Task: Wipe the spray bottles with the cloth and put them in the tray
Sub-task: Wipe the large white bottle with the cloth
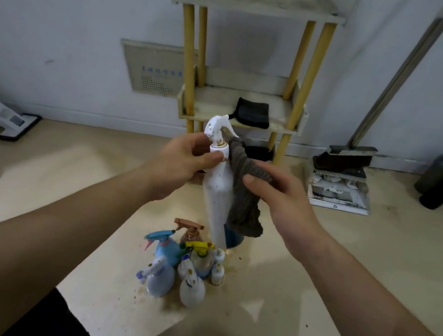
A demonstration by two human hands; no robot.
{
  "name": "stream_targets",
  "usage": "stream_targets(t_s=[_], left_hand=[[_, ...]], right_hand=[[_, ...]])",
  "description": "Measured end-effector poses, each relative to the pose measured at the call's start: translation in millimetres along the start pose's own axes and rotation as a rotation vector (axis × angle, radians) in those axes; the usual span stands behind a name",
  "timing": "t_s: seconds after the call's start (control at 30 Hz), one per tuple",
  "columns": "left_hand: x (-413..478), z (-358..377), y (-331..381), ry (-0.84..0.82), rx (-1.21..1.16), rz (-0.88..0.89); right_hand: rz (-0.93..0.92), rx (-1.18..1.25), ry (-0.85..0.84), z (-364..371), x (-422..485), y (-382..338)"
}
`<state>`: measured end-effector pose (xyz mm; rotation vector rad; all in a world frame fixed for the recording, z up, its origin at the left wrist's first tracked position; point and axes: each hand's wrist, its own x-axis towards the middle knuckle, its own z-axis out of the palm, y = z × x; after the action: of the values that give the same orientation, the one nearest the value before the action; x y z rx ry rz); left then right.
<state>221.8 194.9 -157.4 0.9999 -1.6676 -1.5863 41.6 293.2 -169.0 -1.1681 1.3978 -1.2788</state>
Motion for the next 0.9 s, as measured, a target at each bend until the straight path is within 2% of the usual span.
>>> stream_targets(t_s=[0.07,0.23,0.33,0.43,0.5,0.57,0.77,0.83,0.9], left_hand=[[-10.4,0.6,2.5,0.016,-0.064,-0.007],[-20.3,-2.0,-6.4,0.108,-0.169,-0.022],[-20.6,-0.7,-21.3,0.156,-0.166,-0.062],[-17.7,4.0,-32.0,0.151,-0.16,-0.068],[-12.2,5.4,-36.1,0.154,-0.164,-0.066],[-5.6,5.6,-38.0,0.162,-0.184,-0.067],[8.5,-2.5,-45.6,0.204,-0.192,-0.093],[10.9,-3.6,-46.2,0.209,-0.191,-0.096],[12.1,-2.9,-44.5,0.204,-0.187,-0.096]], right_hand=[[-0.056,-0.062,-0.059,15.3,-12.1,6.1],[-0.311,-0.495,-0.037,39.5,-12.8,29.9],[-0.28,-0.4,-0.016,43.2,-3.6,43.0],[-0.106,-0.167,-0.011,44.7,3.8,50.6],[-0.011,-0.11,0.034,44.4,9.7,50.1],[-0.073,-0.247,0.048,43.7,12.0,49.4],[-0.435,-0.844,0.049,53.9,-0.4,67.9],[-0.491,-0.908,0.08,54.4,-1.9,69.9],[-0.452,-0.888,0.102,52.0,-0.7,71.3]])
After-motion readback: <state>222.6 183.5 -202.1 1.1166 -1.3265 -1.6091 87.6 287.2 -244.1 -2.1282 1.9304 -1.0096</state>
